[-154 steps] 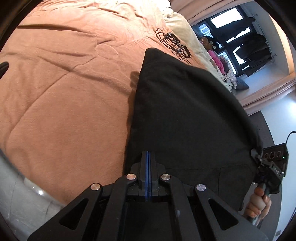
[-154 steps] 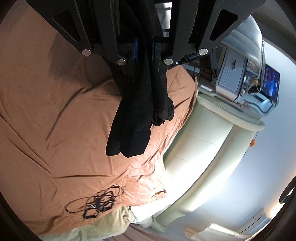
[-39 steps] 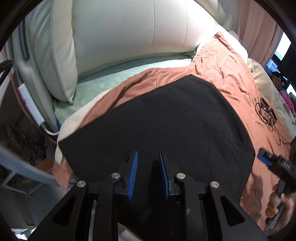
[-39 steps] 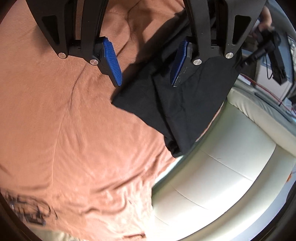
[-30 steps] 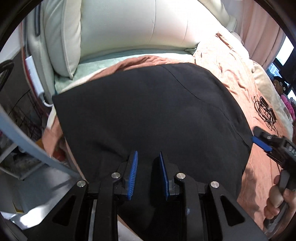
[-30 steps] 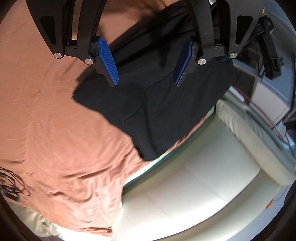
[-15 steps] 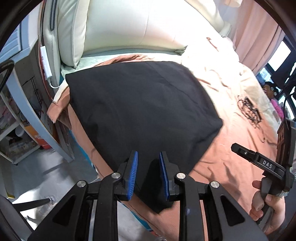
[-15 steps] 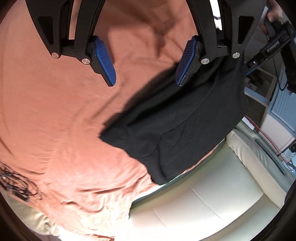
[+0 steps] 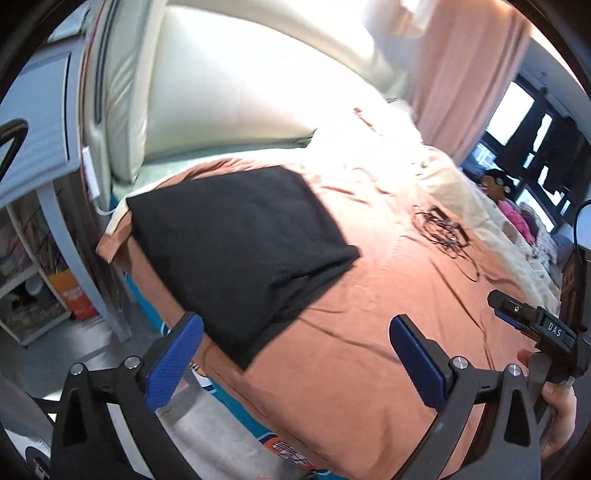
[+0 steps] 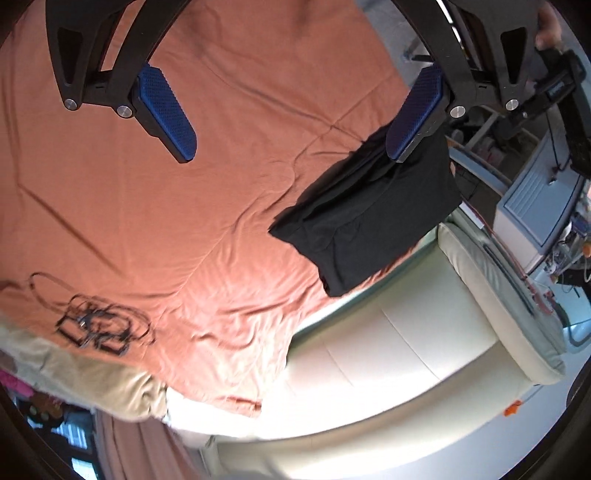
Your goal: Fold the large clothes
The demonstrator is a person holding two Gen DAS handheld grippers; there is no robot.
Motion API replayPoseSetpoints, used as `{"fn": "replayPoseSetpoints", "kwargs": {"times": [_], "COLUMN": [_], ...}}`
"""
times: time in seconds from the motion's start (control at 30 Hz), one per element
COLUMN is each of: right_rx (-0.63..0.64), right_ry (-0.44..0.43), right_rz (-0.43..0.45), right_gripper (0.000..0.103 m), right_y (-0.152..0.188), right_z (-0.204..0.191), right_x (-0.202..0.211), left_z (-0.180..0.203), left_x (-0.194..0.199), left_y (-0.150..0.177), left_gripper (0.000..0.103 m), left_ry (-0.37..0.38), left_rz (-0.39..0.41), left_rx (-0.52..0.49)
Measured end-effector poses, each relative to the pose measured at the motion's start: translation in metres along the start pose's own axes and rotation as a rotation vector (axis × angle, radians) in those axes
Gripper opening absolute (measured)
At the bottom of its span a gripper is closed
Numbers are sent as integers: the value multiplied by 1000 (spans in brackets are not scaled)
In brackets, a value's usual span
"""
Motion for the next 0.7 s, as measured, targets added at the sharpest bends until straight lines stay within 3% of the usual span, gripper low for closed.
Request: {"fn": "replayPoseSetpoints", "kwargs": {"times": [0.27, 0.7], "right_rx": [-17, -65], "right_ry": [49, 126], "right_rz": [83, 182], "right_gripper": [103, 103], "right_y": [36, 108], "right_z": [16, 43], "right_x": [82, 197], "left_z": [59, 120], "left_x": [44, 105], "left_y": [24, 72], "left_gripper": [103, 103], "left_ry": [76, 160], "left_rz": [24, 50], "left_rx": [-96, -209]}}
Point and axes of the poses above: each gripper's, at about its wrist camera, not at the fingertips, and x roughly against the way its jaws point, z to its right, y to its underside, the point moved 2 cm from there along -x, roughly the way its jaws point, and after that the axes turned 8 degrees about -z, right-handed, at the moved point
